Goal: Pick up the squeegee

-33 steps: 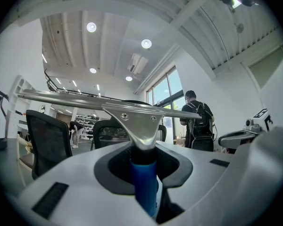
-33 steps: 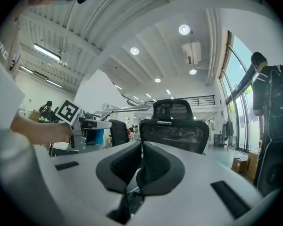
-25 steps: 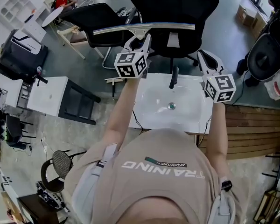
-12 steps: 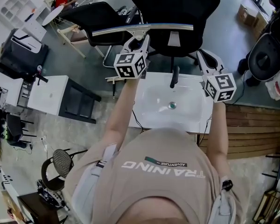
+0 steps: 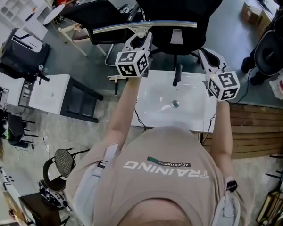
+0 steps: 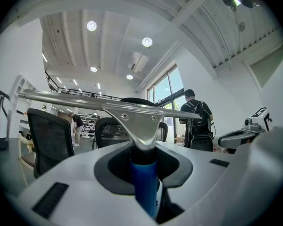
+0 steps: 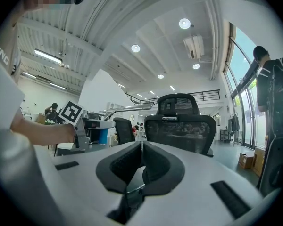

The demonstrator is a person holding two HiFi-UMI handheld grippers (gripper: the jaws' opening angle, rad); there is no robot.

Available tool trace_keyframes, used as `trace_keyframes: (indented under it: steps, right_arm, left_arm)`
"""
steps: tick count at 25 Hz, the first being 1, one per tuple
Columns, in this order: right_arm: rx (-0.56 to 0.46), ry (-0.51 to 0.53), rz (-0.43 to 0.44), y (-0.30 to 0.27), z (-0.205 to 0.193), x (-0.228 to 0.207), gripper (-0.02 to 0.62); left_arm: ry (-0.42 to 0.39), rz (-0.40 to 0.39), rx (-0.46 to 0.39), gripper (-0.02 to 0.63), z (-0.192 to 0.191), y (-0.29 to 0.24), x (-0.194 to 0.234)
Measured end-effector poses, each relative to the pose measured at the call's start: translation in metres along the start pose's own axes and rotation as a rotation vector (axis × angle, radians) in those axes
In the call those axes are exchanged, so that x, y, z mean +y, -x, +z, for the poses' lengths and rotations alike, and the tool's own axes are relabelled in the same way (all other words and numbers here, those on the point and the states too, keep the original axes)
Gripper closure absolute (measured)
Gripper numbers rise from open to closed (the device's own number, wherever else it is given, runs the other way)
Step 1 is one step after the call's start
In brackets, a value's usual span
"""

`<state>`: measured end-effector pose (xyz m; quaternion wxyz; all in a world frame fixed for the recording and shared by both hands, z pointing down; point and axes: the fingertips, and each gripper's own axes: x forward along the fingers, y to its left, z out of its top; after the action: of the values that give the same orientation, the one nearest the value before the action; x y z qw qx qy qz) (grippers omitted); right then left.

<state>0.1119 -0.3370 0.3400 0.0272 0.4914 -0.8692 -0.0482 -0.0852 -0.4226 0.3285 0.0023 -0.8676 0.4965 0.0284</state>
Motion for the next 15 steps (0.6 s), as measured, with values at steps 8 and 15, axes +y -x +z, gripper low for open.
trace_keyframes:
  steps: [8, 15]
  right_arm:
    - [0.014, 0.014, 0.006, -0.0005, 0.0003, -0.0011, 0.558]
    - [0.016, 0.03, 0.019, -0.0017, 0.0056, 0.0003, 0.558]
  left_arm:
    - [0.02, -0.007, 0.002, 0.508, -0.0028, -0.0045, -0.0007]
    - [0.01, 0.001, -0.003, 0.508, 0.0004, -0.0029, -0.0005]
